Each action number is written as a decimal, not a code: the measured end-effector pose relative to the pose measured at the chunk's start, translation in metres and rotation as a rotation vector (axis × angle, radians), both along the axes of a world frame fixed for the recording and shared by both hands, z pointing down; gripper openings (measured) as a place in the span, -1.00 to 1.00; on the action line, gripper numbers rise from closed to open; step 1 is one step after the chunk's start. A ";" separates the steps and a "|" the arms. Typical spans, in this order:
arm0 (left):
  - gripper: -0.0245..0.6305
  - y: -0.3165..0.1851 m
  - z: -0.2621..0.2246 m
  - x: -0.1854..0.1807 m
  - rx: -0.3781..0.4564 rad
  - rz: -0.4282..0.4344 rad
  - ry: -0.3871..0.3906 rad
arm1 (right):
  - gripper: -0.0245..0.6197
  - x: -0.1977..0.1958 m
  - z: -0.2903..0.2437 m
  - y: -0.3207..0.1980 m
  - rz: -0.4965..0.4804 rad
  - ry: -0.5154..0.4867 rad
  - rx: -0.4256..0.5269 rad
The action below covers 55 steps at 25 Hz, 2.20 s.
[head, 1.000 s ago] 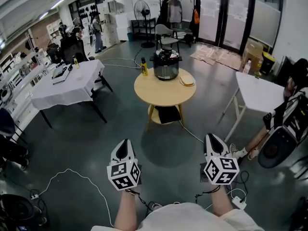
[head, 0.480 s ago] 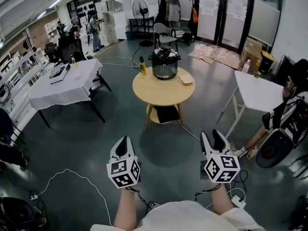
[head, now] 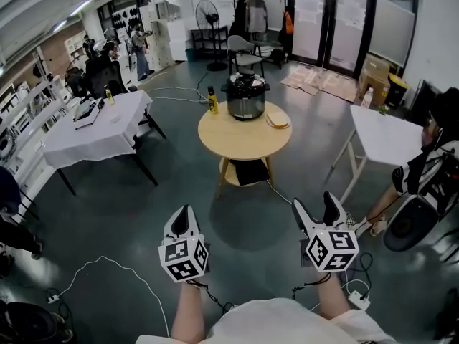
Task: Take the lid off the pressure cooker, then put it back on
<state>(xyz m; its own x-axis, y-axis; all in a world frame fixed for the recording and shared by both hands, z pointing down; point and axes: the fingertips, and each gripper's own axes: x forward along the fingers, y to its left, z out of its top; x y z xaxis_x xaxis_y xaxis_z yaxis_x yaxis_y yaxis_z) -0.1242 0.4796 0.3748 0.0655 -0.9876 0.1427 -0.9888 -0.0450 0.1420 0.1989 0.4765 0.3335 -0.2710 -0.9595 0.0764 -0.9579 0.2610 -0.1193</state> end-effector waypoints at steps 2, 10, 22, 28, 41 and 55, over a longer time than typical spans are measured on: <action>-0.95 0.000 -0.002 -0.004 0.003 -0.002 -0.002 | 0.35 -0.001 -0.001 0.000 0.007 0.003 0.003; -0.96 0.008 0.002 -0.015 -0.003 -0.001 -0.019 | 0.39 0.000 0.002 0.004 0.041 -0.019 -0.003; -0.95 0.020 0.034 -0.030 -0.077 -0.012 -0.019 | 0.39 -0.011 0.027 0.001 0.034 -0.037 -0.077; -0.96 -0.008 0.044 -0.027 -0.099 0.007 -0.020 | 0.38 -0.012 0.045 -0.031 0.030 -0.043 -0.120; -0.95 -0.151 0.031 -0.036 -0.087 -0.013 -0.019 | 0.34 -0.013 0.038 -0.183 0.041 -0.068 -0.113; -0.95 -0.303 0.035 -0.010 -0.108 -0.037 -0.023 | 0.30 0.002 0.043 -0.351 -0.014 -0.056 -0.135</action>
<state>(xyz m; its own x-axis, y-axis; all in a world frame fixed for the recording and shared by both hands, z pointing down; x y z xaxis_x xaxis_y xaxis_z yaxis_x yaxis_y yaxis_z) -0.1338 0.1764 0.4103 0.0245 -0.9681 0.2493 -0.9926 0.0061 0.1213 0.2004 0.1254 0.3761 -0.2919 -0.9377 0.1887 -0.9451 0.2525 -0.2075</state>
